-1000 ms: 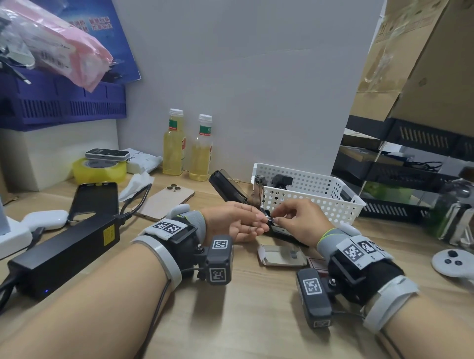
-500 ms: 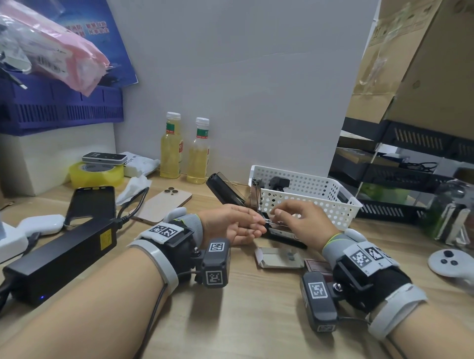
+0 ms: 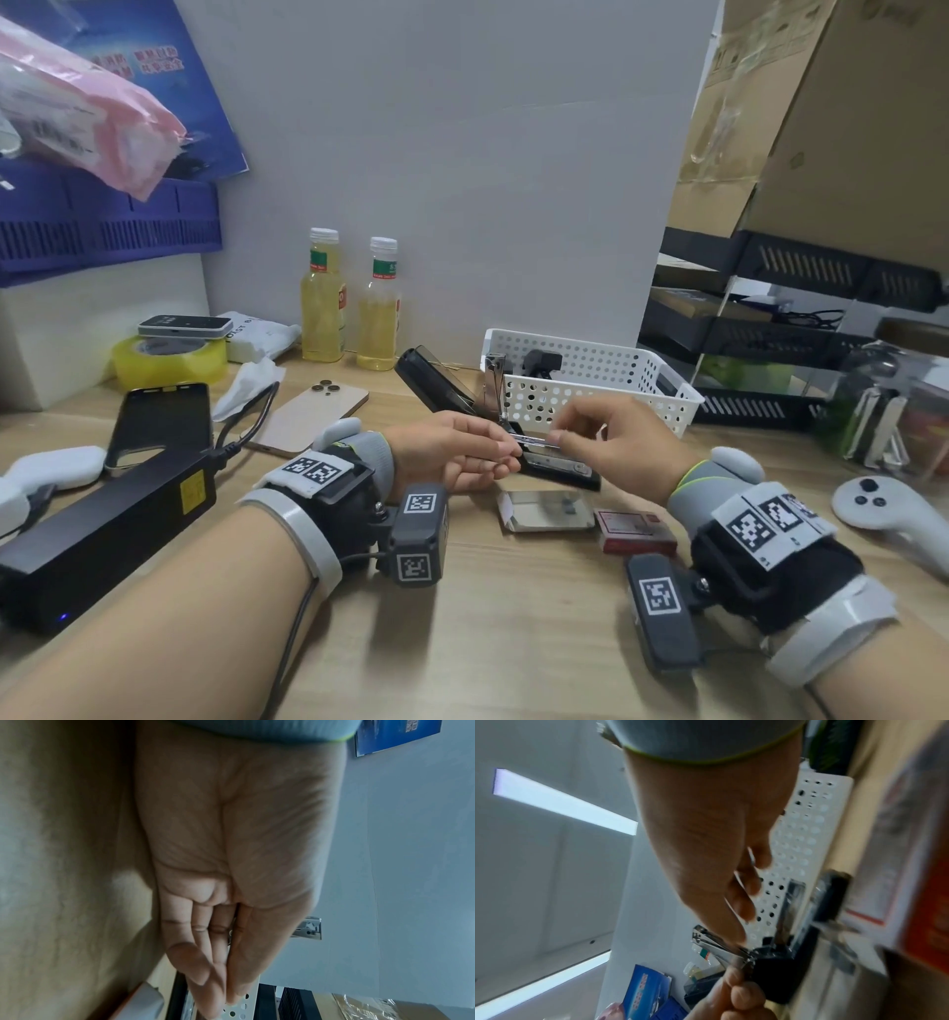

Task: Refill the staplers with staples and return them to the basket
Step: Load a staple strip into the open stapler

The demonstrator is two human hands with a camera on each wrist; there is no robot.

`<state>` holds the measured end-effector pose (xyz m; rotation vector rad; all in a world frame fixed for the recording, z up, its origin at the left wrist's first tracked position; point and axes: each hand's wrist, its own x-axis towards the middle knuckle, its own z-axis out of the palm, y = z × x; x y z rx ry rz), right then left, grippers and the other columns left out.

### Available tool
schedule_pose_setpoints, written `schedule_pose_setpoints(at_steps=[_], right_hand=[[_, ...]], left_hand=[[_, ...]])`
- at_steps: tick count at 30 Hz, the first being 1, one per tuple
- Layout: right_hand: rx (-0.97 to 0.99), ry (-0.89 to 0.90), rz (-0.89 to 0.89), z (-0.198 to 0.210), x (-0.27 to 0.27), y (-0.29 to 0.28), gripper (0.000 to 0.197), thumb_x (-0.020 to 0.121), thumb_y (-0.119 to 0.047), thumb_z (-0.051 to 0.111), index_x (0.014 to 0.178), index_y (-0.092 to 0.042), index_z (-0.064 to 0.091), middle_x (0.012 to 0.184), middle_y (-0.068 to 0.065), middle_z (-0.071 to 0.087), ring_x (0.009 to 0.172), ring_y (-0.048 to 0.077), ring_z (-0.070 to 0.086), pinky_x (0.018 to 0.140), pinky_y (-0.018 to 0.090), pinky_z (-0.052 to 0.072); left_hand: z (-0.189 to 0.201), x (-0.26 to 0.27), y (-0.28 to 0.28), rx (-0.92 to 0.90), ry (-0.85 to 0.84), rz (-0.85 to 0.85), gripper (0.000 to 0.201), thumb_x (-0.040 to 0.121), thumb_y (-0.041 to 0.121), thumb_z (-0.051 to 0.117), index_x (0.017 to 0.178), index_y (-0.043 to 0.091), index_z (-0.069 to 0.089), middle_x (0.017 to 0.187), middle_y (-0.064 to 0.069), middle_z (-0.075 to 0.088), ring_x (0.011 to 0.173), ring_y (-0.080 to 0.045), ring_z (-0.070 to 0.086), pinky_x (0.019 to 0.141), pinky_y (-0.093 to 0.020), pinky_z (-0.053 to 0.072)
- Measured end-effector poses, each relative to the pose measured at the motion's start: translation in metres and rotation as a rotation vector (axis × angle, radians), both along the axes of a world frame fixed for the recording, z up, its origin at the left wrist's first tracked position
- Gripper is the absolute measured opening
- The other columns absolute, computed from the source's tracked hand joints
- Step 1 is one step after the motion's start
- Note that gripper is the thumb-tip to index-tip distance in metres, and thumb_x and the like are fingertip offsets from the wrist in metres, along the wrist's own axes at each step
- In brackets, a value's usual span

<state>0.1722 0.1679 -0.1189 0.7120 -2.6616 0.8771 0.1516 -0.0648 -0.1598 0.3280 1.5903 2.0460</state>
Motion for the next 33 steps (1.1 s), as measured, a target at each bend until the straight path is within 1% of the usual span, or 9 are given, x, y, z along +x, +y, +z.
schedule_pose_setpoints(at_steps=[3, 7, 10, 14, 19, 22, 25, 30, 33], right_hand=[[0.269, -0.179, 0.095, 0.011, 0.013, -0.001, 0.001, 0.081, -0.025, 0.074, 0.082, -0.025, 0.075, 0.062, -0.007, 0.065, 0.055, -0.001, 0.053, 0.056, 0.014, 0.043], [0.466, -0.192, 0.024, 0.016, 0.016, 0.0, 0.01, 0.077, -0.025, 0.074, 0.086, -0.029, 0.075, 0.066, -0.008, 0.063, 0.054, 0.0, 0.051, 0.051, 0.012, 0.039], [0.498, -0.207, -0.011, 0.015, 0.015, -0.001, 0.013, 0.076, -0.029, 0.075, 0.089, -0.029, 0.074, 0.075, -0.002, 0.068, 0.059, 0.004, 0.052, 0.054, 0.017, 0.04], [0.491, -0.258, -0.025, 0.009, 0.012, -0.001, 0.012, 0.072, -0.031, 0.078, 0.084, -0.03, 0.076, 0.064, -0.009, 0.056, 0.056, 0.004, 0.047, 0.054, 0.022, 0.038], [0.466, -0.257, -0.005, 0.003, 0.009, -0.001, 0.009, 0.073, -0.027, 0.078, 0.082, -0.027, 0.076, 0.06, -0.011, 0.057, 0.054, 0.002, 0.049, 0.055, 0.02, 0.04], [0.315, -0.065, 0.058, 0.005, 0.009, -0.004, 0.004, 0.079, -0.027, 0.077, 0.083, -0.025, 0.076, 0.07, -0.009, 0.06, 0.064, 0.004, 0.052, 0.06, 0.019, 0.041], [0.01, 0.065, 0.15, 0.001, 0.009, -0.013, 0.006, 0.08, -0.026, 0.079, 0.081, -0.024, 0.073, 0.075, -0.009, 0.068, 0.072, 0.006, 0.059, 0.064, 0.013, 0.042], [-0.165, 0.068, 0.153, -0.014, 0.008, -0.025, 0.01, 0.076, -0.021, 0.082, 0.08, -0.021, 0.072, 0.069, -0.02, 0.065, 0.062, 0.0, 0.055, 0.061, 0.011, 0.04], [-0.171, 0.076, 0.159, -0.015, 0.005, -0.024, 0.011, 0.077, -0.018, 0.08, 0.082, -0.023, 0.072, 0.071, -0.018, 0.066, 0.064, 0.001, 0.056, 0.062, 0.011, 0.04]], left_hand=[[0.0, -0.002, 0.0, 0.009, -0.013, -0.002, 0.011, 0.092, -0.001, 0.058, 0.092, 0.002, 0.068, 0.084, -0.015, 0.072, 0.069, -0.014, 0.071, 0.061, -0.019, 0.058], [0.001, -0.002, 0.0, 0.009, -0.015, -0.002, 0.012, 0.093, -0.001, 0.057, 0.092, 0.002, 0.069, 0.083, -0.015, 0.072, 0.07, -0.014, 0.071, 0.062, -0.019, 0.058], [0.002, -0.001, 0.0, 0.012, -0.016, -0.005, 0.011, 0.093, -0.001, 0.057, 0.094, 0.001, 0.068, 0.084, -0.014, 0.072, 0.07, -0.014, 0.071, 0.063, -0.019, 0.058], [0.002, 0.001, 0.001, 0.006, -0.012, -0.008, 0.009, 0.093, -0.001, 0.057, 0.096, 0.001, 0.066, 0.083, -0.013, 0.072, 0.069, -0.013, 0.071, 0.062, -0.019, 0.058], [0.0, 0.001, 0.0, 0.011, 0.004, -0.025, 0.009, 0.093, -0.002, 0.058, 0.097, 0.0, 0.066, 0.084, -0.013, 0.072, 0.071, -0.014, 0.071, 0.065, -0.019, 0.058], [0.001, 0.001, 0.001, -0.025, 0.034, -0.043, 0.009, 0.09, 0.003, 0.065, 0.098, 0.002, 0.068, 0.086, -0.012, 0.072, 0.073, -0.012, 0.07, 0.067, -0.018, 0.057], [-0.002, -0.001, 0.001, -0.078, 0.065, -0.064, 0.028, 0.078, 0.021, 0.081, 0.102, 0.008, 0.074, 0.091, -0.008, 0.073, 0.078, -0.01, 0.067, 0.07, -0.016, 0.054], [-0.002, 0.0, 0.0, -0.003, 0.061, -0.07, 0.02, 0.081, 0.014, 0.068, 0.098, 0.006, 0.075, 0.085, -0.007, 0.072, 0.07, -0.007, 0.065, 0.07, -0.016, 0.056], [-0.001, 0.001, 0.0, 0.013, 0.066, -0.065, 0.016, 0.081, 0.014, 0.065, 0.09, 0.008, 0.076, 0.081, -0.006, 0.071, 0.067, -0.006, 0.065, 0.066, -0.015, 0.055]])
